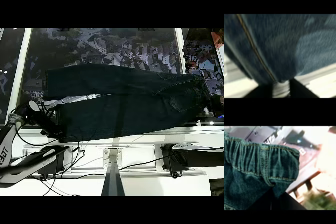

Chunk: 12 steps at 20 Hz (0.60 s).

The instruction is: Fold the clothes and pants, and hang the long-sleeved shirts on hangers.

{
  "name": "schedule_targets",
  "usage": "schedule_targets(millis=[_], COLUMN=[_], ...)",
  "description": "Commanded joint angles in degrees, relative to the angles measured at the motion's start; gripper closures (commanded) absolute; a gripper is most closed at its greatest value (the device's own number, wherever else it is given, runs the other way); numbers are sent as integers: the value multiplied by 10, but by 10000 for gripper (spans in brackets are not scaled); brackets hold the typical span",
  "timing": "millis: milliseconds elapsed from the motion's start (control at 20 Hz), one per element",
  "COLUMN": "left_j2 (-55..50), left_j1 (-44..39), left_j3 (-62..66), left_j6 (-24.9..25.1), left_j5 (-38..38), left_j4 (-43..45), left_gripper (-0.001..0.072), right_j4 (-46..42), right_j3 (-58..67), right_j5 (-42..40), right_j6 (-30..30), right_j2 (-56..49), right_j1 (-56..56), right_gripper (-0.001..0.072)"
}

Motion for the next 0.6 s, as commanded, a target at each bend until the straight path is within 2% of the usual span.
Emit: schedule_targets(millis=[0,50,300,350,550], left_j2=[-4,-4,-3,-3,12], left_j1=[0,0,0,0,20], left_j3=[0,0,40,66,184], left_j6=[4,5,22,29,110], left_j5=[39,39,14,0,-64], left_j4=[-27,-28,-15,-6,4], left_gripper=[657,682,683,683,684], right_j4=[0,0,0,0,-30], right_j3=[1,1,1,1,1], right_j5=[8,9,21,24,16], right_j6=[0,0,-3,-20,-35], right_j2=[0,0,6,13,76], right_j1=[0,0,0,0,0], right_gripper=[679,679,679,680,680])
